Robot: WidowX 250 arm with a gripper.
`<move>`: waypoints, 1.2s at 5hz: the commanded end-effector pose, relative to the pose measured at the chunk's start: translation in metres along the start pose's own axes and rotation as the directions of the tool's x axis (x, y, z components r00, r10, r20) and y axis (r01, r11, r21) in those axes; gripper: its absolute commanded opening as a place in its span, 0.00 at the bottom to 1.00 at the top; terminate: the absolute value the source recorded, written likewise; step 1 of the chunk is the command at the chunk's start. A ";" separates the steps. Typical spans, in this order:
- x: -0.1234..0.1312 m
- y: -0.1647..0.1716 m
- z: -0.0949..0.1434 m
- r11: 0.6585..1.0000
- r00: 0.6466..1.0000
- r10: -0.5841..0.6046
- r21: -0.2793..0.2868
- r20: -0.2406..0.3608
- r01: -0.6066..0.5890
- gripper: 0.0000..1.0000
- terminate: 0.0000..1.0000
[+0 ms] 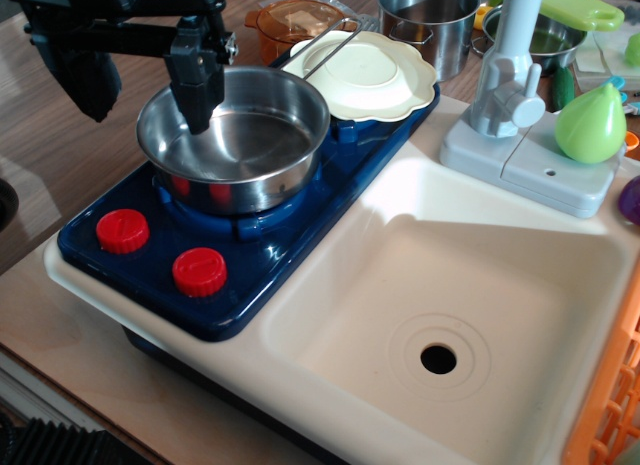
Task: Put pan from stove to sink
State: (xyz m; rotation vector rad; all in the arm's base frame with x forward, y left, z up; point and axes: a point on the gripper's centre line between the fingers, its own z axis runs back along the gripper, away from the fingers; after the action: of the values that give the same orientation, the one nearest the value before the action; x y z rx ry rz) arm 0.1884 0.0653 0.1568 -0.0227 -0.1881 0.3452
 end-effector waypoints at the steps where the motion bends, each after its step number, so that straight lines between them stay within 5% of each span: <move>1: 0.003 0.005 -0.007 1.000 1.000 0.007 -0.012 0.019 -0.007 1.00 0.00; 3: 0.006 0.009 -0.024 0.999 1.000 0.021 -0.038 0.020 -0.021 1.00 0.00; 4: 0.008 0.008 -0.031 0.998 0.999 0.041 -0.044 0.018 -0.040 0.00 0.00; 6: 0.002 -0.004 -0.021 0.999 0.999 0.016 -0.032 0.046 -0.015 0.00 0.00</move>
State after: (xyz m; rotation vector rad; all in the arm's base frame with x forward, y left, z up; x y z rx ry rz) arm 0.1881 0.0513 0.1368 -0.0455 -0.2123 0.3527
